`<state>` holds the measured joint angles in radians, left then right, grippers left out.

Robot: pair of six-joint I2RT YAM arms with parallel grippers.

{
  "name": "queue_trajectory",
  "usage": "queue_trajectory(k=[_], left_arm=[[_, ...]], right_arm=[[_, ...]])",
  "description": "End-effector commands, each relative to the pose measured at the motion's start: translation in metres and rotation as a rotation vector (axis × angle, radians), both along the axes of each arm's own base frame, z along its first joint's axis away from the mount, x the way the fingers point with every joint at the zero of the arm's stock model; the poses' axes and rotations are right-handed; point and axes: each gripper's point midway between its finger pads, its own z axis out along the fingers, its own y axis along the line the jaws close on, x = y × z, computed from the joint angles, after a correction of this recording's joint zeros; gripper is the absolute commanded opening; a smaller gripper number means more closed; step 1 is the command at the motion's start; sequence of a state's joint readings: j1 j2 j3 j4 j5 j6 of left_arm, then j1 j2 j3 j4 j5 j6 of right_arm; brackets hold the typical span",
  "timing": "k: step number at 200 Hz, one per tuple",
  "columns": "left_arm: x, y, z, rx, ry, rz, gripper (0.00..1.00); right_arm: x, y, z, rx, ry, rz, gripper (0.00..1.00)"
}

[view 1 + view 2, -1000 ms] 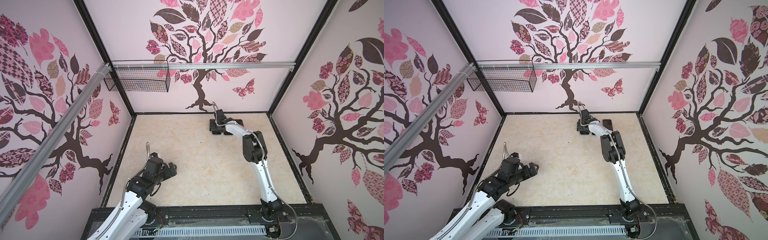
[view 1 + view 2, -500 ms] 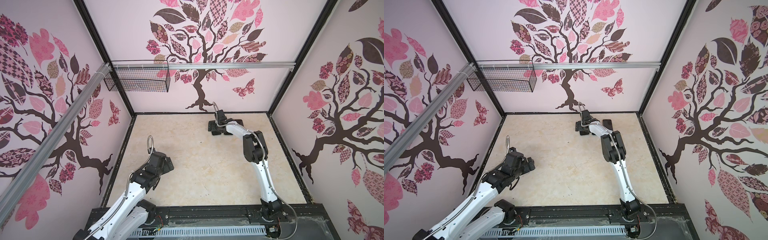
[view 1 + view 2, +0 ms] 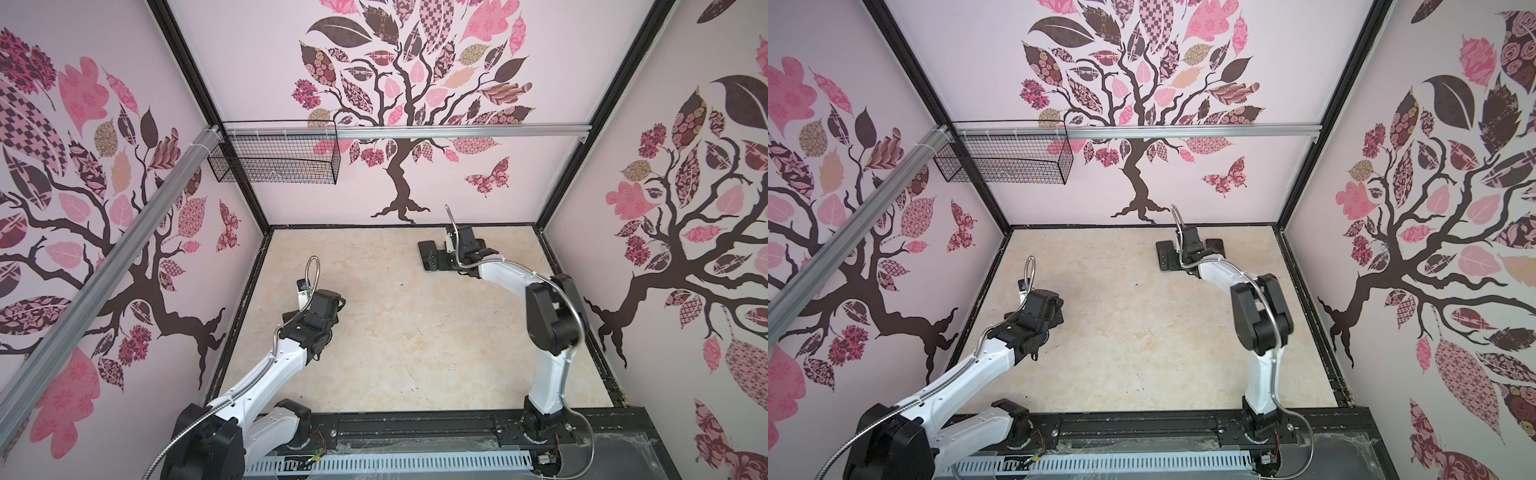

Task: Put the phone into the phone case

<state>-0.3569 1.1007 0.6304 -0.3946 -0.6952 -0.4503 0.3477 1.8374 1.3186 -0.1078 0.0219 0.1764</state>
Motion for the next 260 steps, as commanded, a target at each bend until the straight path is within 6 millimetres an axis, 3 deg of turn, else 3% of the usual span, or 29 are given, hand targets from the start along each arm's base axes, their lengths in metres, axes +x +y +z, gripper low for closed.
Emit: queue_trajectory(k=[1,37,61,92,123,148,183,196,209,216,232,260], left_arm=[[0.022,0.014,0.027,0.050,-0.116,0.041,0.97],[0.032,0.020,0.026,0.115,-0.190,0.010,0.97],[0.042,0.026,0.034,0.154,-0.257,0.007,0.98],[0.051,0.043,0.013,0.123,-0.235,0.024,0.97],[0.060,0.043,0.001,0.151,-0.296,-0.019,0.97],[0.070,0.038,-0.004,0.149,-0.294,-0.062,0.97],[0.080,0.039,0.002,0.134,-0.388,-0.067,0.97],[0.082,0.048,-0.009,0.102,-0.407,-0.051,0.97],[0.088,0.049,-0.015,0.087,-0.395,-0.076,0.97],[0.090,0.047,-0.017,0.066,-0.354,-0.083,0.97],[0.097,0.048,-0.017,0.075,-0.374,-0.090,0.98],[0.100,0.049,-0.019,0.051,-0.355,-0.098,0.98]], right_arm=[[-0.011,-0.026,0.070,-0.047,-0.252,-0.031,1.00],[-0.054,-0.073,0.067,-0.193,-0.325,-0.124,1.00],[-0.078,-0.106,0.049,-0.225,-0.358,-0.194,1.00],[-0.102,-0.153,0.020,-0.151,-0.373,-0.327,1.00],[-0.116,-0.193,0.008,-0.096,-0.455,-0.478,1.00],[-0.119,-0.202,-0.002,-0.123,-0.497,-0.522,1.00],[-0.108,-0.195,-0.011,-0.119,-0.474,-0.481,1.00],[-0.106,-0.191,-0.012,-0.114,-0.498,-0.458,1.00],[-0.109,-0.195,-0.028,-0.115,-0.527,-0.477,1.00],[-0.110,-0.194,-0.016,-0.109,-0.611,-0.472,1.00],[-0.106,-0.191,-0.030,-0.116,-0.487,-0.454,1.00],[-0.108,-0.192,-0.023,-0.107,-0.555,-0.458,1.00]])
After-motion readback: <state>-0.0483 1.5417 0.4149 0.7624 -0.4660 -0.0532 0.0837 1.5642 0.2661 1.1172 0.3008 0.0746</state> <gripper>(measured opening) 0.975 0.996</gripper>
